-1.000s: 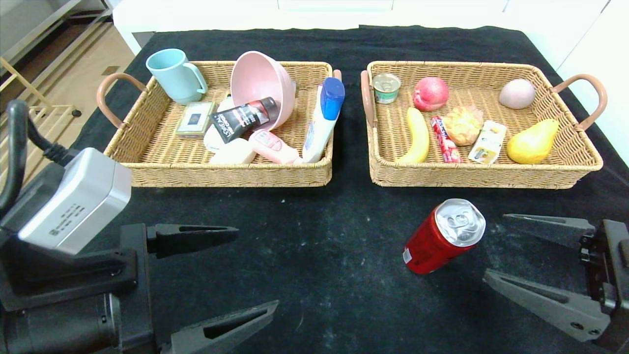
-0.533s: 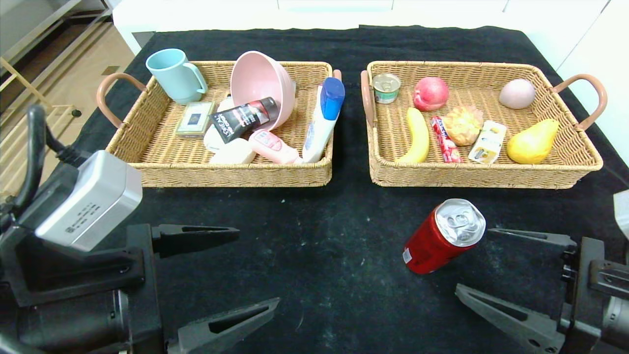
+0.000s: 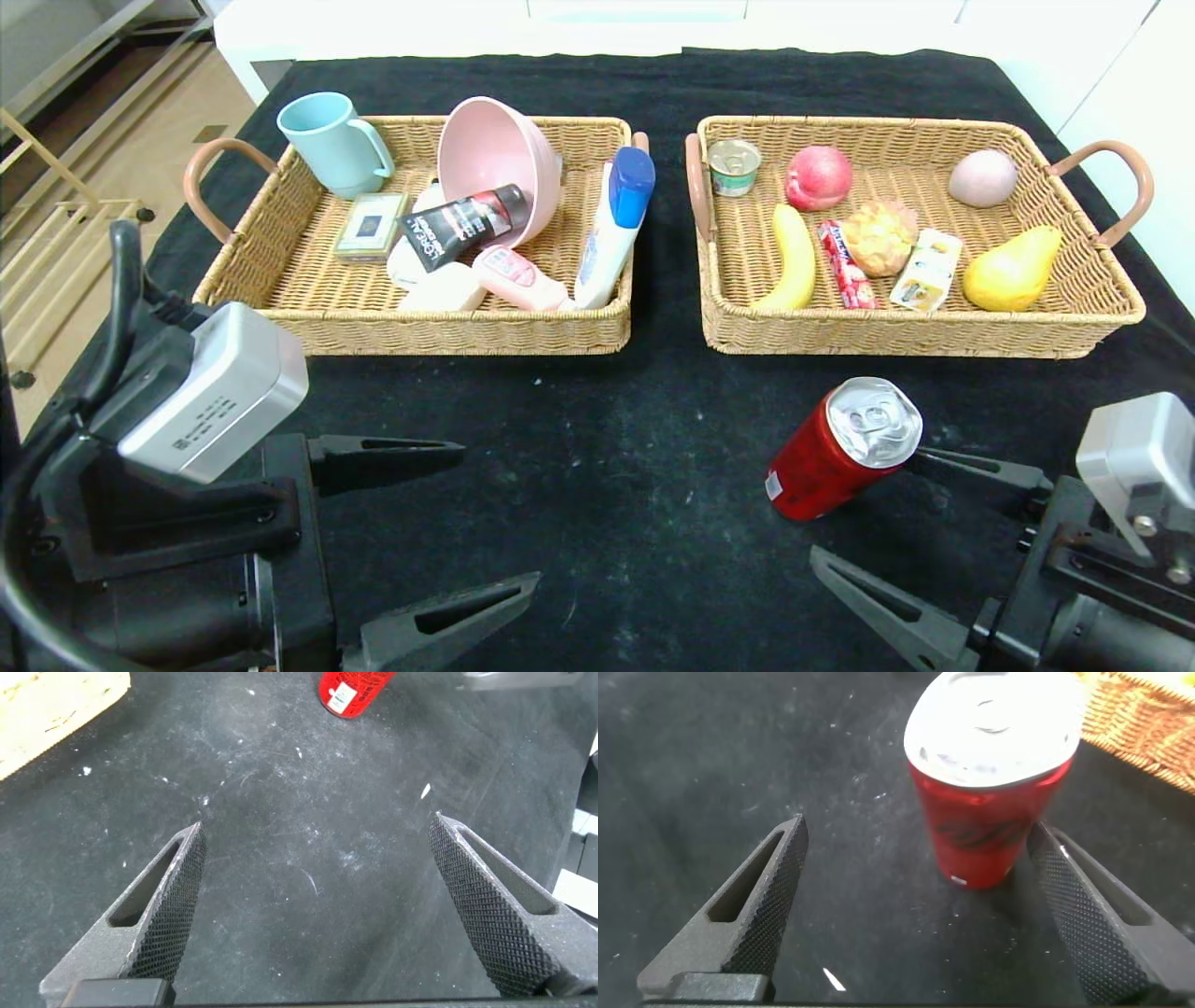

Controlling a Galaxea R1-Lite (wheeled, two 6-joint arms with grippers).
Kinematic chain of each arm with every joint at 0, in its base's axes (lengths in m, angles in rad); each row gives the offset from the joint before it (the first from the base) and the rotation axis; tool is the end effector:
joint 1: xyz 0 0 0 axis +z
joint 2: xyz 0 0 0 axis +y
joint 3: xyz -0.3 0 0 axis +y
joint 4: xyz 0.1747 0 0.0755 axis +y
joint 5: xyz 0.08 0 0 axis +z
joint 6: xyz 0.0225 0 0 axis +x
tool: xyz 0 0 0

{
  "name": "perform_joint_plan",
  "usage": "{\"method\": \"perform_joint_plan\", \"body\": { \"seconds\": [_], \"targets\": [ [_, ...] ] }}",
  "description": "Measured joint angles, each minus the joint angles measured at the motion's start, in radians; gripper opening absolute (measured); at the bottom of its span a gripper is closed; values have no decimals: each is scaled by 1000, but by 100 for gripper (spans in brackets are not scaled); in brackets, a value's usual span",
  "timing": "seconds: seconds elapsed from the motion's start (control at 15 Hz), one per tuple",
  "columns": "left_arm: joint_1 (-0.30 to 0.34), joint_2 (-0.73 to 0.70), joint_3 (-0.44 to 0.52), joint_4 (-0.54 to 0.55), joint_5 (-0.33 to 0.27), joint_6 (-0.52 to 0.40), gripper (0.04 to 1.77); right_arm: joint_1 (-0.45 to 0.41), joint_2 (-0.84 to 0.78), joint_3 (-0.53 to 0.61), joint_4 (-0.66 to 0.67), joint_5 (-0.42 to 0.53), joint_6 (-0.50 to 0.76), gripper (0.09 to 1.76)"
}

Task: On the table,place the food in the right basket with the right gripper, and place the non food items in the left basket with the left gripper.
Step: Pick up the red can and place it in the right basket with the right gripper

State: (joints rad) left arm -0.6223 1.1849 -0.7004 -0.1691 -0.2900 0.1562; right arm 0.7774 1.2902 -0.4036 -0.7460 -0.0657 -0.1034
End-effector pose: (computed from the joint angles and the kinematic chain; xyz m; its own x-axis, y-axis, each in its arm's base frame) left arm 0.1371 -0.1063 0.2319 0.5735 -0.7634 -0.2972 0.8092 0.5845 0.0603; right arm 0.1345 0.1303 0.1862 0.7502 0.6462 -0.1398 -0.6604 0.7426 -0.1113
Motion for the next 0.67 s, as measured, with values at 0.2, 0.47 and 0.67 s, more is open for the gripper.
{"method": "perform_joint_plan", "body": {
  "seconds": [0.2, 0.47, 0.67],
  "targets": [
    [0, 0, 2, 0, 0, 0, 172, 9, 63, 10, -131, -51, -1, 171],
    [-1, 2, 3, 1, 0, 1, 172, 10, 117, 22, -171, -79, -3, 171],
    [-3, 5, 4, 2, 0, 2, 172, 10, 129, 20, -172, -82, -3, 171]
  ]
}}
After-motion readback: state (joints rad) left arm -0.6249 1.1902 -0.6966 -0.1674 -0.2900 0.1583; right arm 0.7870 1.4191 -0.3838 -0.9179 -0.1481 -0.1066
